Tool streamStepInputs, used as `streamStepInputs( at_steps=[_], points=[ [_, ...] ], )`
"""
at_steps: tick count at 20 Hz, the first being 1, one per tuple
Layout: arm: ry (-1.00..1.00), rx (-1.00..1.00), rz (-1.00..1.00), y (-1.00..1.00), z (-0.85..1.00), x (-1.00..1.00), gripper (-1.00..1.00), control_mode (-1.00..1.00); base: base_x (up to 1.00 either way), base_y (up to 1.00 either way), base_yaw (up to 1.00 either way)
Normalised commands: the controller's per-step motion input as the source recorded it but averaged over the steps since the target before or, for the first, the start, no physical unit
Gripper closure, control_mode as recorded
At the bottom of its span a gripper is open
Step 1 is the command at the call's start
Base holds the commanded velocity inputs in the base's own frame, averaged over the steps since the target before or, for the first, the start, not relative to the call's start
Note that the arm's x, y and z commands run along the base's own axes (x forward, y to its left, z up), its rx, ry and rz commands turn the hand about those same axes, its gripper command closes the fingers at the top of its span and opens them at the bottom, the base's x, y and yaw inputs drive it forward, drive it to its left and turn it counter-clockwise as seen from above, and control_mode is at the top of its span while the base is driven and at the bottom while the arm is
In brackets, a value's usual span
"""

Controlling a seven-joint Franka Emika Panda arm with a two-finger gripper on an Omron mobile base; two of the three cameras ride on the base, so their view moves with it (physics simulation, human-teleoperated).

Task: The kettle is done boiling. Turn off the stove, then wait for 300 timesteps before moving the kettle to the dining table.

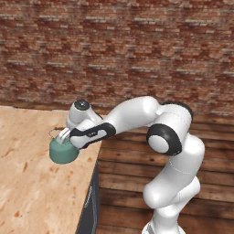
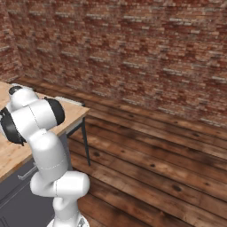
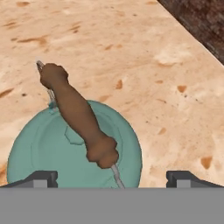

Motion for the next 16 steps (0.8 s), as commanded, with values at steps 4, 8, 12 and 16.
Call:
streamStepInputs(
  at_steps=[4,8,12,16],
  points=[
    [-0.07,-0.01,0.02,-0.15,-0.01,0.00,-1.00,-1.00,0.00,0.00,0.00],
    [0.01,0.00,0.01,0.00,0.00,0.00,-1.00,-1.00,0.00,0.00,0.00],
    [0.00,0.00,0.00,0.00,0.07,-0.11,-1.00,-1.00,0.00,0.00,0.00],
    [0.00,0.00,0.00,0.00,0.31,-0.03,-1.00,-1.00,0.00,0.00,0.00]
  ],
)
